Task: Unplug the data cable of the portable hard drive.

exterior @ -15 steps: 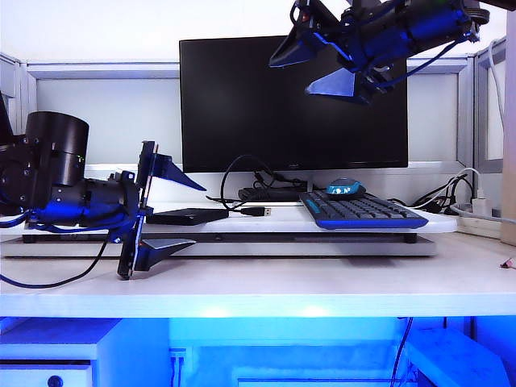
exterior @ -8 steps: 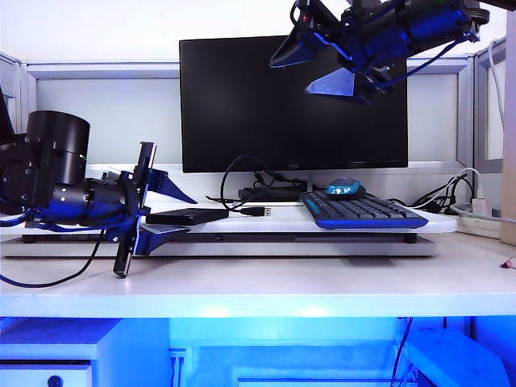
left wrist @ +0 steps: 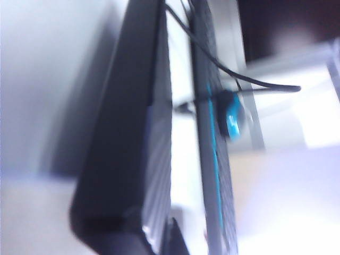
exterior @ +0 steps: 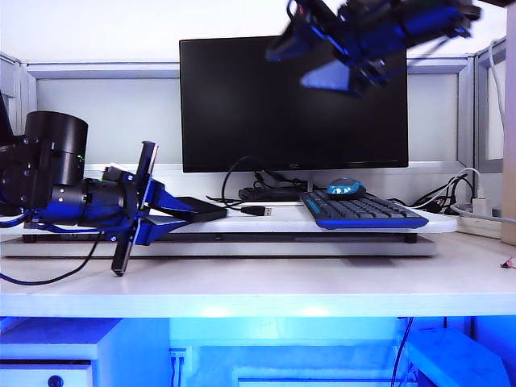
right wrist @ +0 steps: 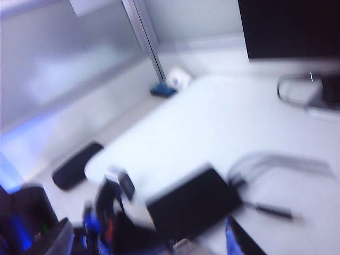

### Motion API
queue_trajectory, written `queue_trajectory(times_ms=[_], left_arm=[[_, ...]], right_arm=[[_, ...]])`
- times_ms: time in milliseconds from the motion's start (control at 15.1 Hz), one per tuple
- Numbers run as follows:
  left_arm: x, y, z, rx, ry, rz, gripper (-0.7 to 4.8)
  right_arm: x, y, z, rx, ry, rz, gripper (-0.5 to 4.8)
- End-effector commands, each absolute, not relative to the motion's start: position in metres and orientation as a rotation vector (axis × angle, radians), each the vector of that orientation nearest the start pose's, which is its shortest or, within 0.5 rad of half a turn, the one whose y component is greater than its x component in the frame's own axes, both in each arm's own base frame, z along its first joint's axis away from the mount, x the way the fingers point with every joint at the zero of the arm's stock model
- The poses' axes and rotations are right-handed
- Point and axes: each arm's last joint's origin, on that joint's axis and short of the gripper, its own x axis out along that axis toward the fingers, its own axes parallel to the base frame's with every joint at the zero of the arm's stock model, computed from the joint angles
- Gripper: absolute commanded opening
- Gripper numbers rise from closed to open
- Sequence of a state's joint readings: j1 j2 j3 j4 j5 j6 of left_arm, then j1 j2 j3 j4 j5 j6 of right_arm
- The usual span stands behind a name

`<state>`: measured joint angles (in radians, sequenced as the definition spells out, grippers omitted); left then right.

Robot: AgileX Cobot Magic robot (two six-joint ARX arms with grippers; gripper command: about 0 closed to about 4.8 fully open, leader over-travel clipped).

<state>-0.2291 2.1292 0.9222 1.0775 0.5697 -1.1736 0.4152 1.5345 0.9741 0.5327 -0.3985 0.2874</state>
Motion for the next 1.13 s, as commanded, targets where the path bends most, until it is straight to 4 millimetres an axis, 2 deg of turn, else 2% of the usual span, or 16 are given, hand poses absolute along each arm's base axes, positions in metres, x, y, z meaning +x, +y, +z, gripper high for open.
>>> queue_trajectory(times_ms=[66, 331, 596, 794, 860, 1125], left_arm=[[0.379, -0.107, 0.117, -1.054, 0.523, -0.762, -0.06], [0.378, -0.108, 0.124, -0.983, 0.454, -0.845, -0.06], [0.375, -0.108, 0.137, -0.947, 0.371, -0.978, -0.06], [0.373, -0.109, 0.144, -0.926, 0.346, -1.054, -0.06], [0.371, -0.109, 0.148, -0.89, 0.345, -1.096, -0.06], [0.371, -0.109, 0.154, -0.879, 0.326, -1.107, -0.06]], right_arm=[[0.324, 0.158, 0.301, 0.301, 0.117, 0.873, 3.68], [0.338, 0.172, 0.296, 0.306, 0.147, 0.904, 3.68], [0.352, 0.18, 0.281, 0.319, 0.184, 0.893, 3.69], [0.365, 0.183, 0.278, 0.32, 0.181, 0.861, 3.69], [0.368, 0.182, 0.282, 0.321, 0.153, 0.802, 3.68], [0.373, 0.171, 0.279, 0.326, 0.184, 0.758, 3.68]])
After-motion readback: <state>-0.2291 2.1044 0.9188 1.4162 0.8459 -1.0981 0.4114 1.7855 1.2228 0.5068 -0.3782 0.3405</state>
